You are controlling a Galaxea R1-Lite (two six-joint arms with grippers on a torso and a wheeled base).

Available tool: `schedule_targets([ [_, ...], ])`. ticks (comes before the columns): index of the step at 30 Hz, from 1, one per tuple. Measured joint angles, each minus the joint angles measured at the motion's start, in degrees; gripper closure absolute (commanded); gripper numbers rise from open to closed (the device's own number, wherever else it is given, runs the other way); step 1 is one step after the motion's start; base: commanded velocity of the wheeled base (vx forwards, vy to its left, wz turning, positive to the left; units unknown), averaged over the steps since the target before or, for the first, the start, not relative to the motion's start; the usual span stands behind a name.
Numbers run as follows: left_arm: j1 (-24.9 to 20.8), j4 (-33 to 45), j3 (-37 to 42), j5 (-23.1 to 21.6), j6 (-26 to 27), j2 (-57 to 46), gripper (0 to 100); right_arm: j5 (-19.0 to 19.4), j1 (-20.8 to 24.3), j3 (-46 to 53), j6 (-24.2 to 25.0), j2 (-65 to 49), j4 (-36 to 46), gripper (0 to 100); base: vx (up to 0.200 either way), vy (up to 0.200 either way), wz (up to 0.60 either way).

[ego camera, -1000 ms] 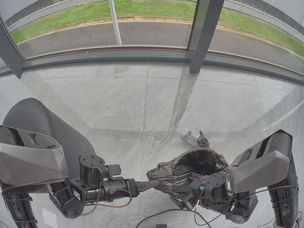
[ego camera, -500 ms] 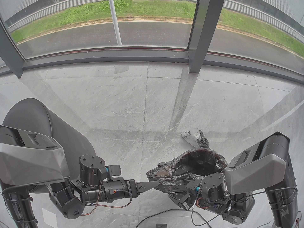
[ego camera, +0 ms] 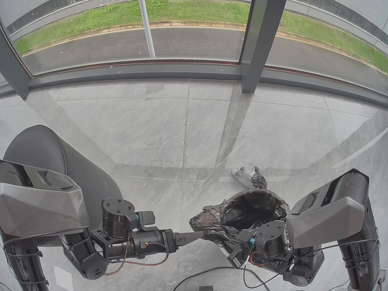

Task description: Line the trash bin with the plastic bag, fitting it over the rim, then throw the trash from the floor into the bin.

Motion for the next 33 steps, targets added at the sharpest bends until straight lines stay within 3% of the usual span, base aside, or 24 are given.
schedule_targets([
  [10,0.0,0.0,0.0,0.0,0.0,0.0,0,-0.3,0.5,1.8,0.1,-1.5,0.0,100,0.0,0.0,0.0],
  [17,0.0,0.0,0.0,0.0,0.0,0.0,0,-0.5,2.2,13.1,0.6,-5.3,0.0,100,0.0,0.0,0.0],
  [23,-0.1,0.0,0.0,0.0,0.0,0.0,0,-3.0,2.7,19.7,5.4,-8.5,0.0,100,0.0,0.0,0.0],
  [33,-0.3,0.0,-0.1,0.1,0.0,0.0,0,-3.1,3.0,20.7,6.6,-7.9,0.0,100,0.0,0.0,0.0],
])
